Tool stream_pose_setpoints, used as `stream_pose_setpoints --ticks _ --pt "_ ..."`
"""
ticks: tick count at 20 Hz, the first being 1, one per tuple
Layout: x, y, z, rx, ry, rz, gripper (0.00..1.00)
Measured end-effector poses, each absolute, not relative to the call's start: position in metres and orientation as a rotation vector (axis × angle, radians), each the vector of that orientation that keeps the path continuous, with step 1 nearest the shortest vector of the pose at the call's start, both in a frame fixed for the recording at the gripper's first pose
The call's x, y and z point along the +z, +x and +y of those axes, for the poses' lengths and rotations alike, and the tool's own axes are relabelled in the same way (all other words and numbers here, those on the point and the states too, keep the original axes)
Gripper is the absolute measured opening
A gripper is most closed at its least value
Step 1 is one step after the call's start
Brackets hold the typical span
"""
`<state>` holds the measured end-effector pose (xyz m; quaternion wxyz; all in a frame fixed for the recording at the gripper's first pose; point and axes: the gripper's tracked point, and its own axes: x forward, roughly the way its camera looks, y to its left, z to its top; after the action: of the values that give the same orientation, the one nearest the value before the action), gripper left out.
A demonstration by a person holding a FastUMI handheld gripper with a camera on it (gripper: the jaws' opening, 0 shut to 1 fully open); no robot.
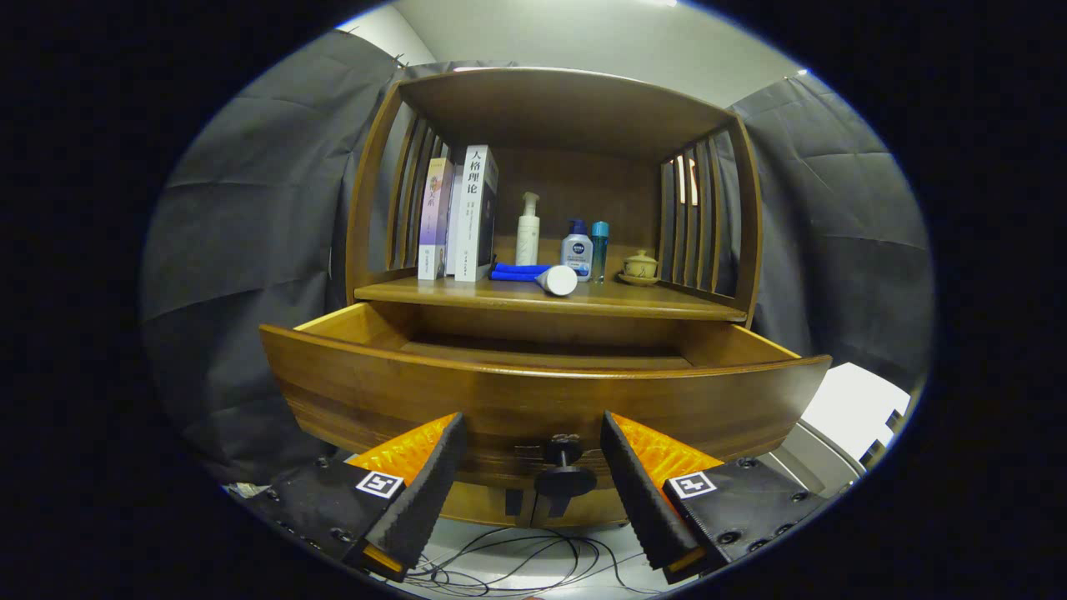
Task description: Pull open the drawer, take out the items inside it, and place them on the countertop above the cabinet.
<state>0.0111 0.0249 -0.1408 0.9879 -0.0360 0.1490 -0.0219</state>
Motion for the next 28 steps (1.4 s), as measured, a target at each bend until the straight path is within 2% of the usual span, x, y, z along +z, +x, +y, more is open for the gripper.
stream_pose_setpoints --ticks 9,28 --pt "-0.145 0.032 0.02 -0.068 -0.052 0.289 0.96" --pt "-0.149 0.144 0.01 -0.046 -0.008 0.25 0.97"
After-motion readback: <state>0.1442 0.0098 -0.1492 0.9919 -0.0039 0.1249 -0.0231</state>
